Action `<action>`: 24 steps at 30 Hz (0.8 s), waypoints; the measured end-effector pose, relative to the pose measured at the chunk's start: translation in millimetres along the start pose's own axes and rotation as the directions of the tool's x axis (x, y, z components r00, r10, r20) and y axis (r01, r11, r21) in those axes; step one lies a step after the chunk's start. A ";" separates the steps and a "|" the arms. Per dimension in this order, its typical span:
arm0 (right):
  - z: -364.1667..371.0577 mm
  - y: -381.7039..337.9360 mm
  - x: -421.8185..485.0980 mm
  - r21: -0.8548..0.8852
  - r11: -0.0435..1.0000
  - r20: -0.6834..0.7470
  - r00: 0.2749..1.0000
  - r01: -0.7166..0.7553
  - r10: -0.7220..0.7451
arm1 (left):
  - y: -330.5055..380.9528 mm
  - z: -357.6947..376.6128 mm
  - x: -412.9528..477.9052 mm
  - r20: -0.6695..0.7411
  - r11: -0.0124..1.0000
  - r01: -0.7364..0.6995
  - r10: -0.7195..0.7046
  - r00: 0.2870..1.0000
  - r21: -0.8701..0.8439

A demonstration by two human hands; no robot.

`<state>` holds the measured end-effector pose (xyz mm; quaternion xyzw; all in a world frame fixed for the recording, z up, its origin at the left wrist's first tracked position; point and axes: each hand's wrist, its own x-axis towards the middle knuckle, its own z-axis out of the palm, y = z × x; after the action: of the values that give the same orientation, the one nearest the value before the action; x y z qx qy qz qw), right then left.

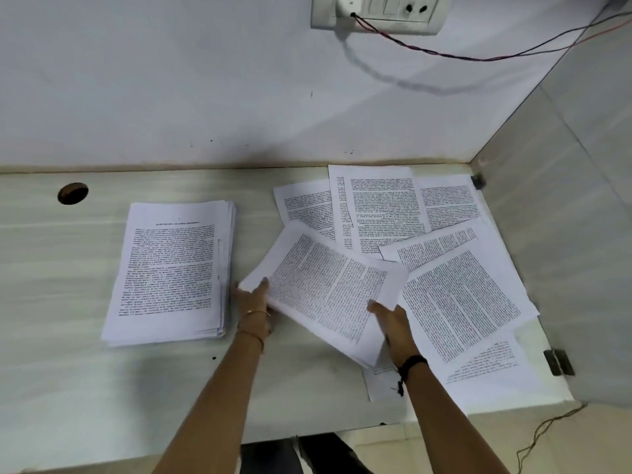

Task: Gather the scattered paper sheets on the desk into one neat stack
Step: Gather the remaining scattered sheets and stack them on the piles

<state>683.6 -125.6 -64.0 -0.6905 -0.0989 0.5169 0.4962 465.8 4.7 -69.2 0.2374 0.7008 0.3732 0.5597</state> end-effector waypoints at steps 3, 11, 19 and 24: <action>-15.8 7.5 1.1 0.024 1.000 -0.064 0.998 -0.015 0.016 | -1.8 -12.9 20.1 0.099 0.940 -0.134 0.108 0.989 0.313; 12.1 5.5 0.5 0.093 0.992 -0.069 0.993 -0.085 0.091 | -8.5 4.8 -7.1 0.051 0.992 -0.125 0.124 0.991 0.033; 57.0 -21.1 0.5 0.379 0.921 0.336 0.941 -0.090 -0.047 | 19.8 -20.8 -13.1 0.255 0.957 -0.243 0.197 0.947 0.161; 106.1 -52.5 12.2 -0.110 0.988 0.418 0.907 0.105 -0.050 | 61.6 -91.9 25.7 0.289 0.909 -0.370 0.308 0.907 0.193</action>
<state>622.7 -30.2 -27.4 -0.5916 -0.2627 0.6239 0.4380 365.5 37.8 -27.5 0.4685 0.6120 0.3434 0.5367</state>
